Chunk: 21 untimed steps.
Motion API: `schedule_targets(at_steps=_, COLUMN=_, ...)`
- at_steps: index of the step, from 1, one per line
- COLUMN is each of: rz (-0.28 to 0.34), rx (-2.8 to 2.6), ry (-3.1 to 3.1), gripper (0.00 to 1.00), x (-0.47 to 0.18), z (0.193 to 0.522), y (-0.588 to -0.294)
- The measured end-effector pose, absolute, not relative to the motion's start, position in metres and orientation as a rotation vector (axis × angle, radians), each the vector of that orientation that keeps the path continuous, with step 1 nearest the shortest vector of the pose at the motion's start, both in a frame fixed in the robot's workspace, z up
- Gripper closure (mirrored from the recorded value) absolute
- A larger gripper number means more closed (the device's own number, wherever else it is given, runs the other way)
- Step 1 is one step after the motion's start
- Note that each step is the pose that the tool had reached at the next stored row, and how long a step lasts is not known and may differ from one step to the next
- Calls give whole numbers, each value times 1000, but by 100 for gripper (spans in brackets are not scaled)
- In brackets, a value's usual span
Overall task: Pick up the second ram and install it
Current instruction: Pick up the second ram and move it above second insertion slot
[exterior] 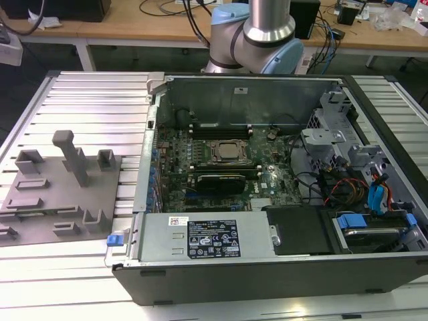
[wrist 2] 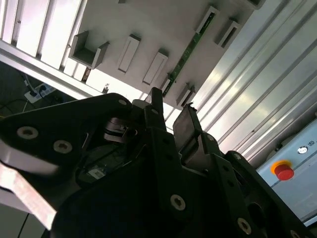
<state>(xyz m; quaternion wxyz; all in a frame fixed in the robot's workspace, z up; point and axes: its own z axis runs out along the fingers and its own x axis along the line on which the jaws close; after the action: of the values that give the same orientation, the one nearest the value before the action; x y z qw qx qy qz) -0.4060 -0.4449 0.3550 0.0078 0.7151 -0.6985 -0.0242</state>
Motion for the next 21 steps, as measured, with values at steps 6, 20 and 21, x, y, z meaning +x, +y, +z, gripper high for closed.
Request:
schedule_targets(at_steps=6, rz=-76, rx=2235, ry=-2184, gripper=64, x=-406, z=348, y=-445)
schedule_targets(at_steps=20, rz=-76, rx=2236, ry=-2184, gripper=64, x=-406, z=333, y=-445)
schedule_targets(at_steps=21, rz=-76, rx=2235, ry=-2184, gripper=64, x=-406, z=332, y=-445)
